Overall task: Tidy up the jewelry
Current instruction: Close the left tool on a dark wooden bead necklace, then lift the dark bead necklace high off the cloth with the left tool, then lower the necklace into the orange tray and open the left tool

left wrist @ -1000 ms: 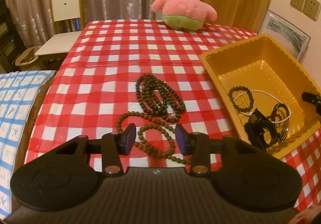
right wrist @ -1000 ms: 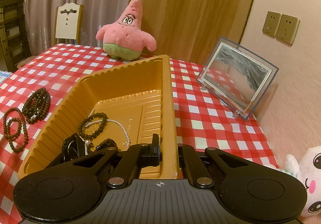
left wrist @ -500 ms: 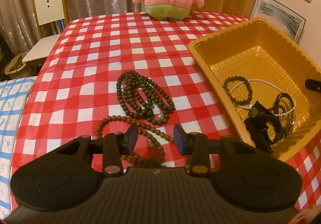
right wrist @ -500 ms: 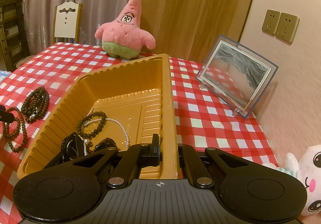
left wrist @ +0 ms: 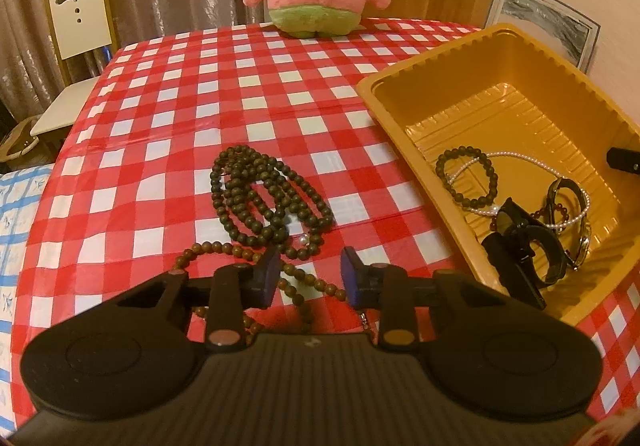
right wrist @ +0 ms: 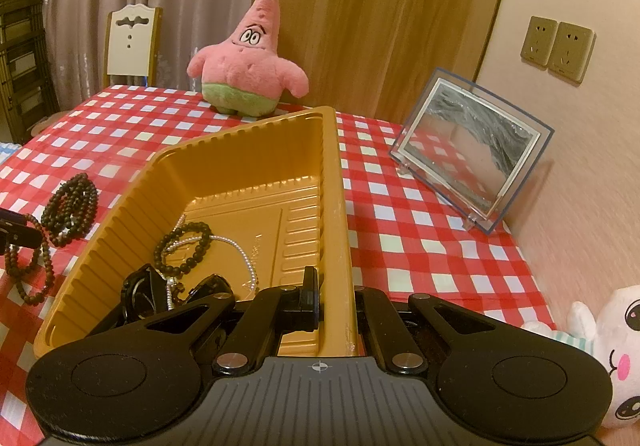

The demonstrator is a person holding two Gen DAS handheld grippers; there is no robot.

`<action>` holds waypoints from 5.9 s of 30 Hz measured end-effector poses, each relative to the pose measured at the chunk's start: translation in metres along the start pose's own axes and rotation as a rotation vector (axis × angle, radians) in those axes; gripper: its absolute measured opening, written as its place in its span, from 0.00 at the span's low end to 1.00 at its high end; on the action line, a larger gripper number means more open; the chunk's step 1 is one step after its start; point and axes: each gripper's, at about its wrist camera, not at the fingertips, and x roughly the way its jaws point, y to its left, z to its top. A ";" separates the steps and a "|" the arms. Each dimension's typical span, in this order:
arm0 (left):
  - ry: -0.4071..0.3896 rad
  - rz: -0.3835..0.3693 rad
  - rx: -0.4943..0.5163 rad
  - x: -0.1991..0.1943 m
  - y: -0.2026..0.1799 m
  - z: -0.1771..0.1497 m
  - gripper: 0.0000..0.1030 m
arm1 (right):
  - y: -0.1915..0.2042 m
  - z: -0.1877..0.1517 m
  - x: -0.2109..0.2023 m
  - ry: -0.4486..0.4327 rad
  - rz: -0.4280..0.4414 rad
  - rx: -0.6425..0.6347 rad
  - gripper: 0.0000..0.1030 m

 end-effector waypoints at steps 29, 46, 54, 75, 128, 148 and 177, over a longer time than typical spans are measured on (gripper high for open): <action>0.016 0.008 0.004 0.047 0.002 0.011 0.10 | -0.003 -0.003 0.001 0.014 -0.002 0.005 0.03; -0.004 0.003 0.038 0.040 -0.002 0.004 0.00 | -0.003 -0.003 0.002 0.018 -0.002 0.006 0.03; 0.003 0.007 0.006 0.039 0.005 0.002 0.04 | -0.003 -0.003 0.002 0.019 -0.002 0.007 0.03; 0.004 0.048 -0.121 0.048 0.018 0.029 0.21 | -0.002 -0.004 0.003 0.023 0.001 0.010 0.03; -0.539 -0.183 -0.051 -0.241 0.049 0.217 0.05 | -0.004 0.000 0.009 0.025 0.014 0.014 0.03; -0.649 -0.243 0.029 -0.303 0.018 0.246 0.05 | -0.001 0.005 0.005 0.001 0.024 0.005 0.03; -0.243 -0.549 -0.079 -0.142 -0.097 0.175 0.05 | 0.004 0.011 0.004 -0.013 0.031 -0.007 0.03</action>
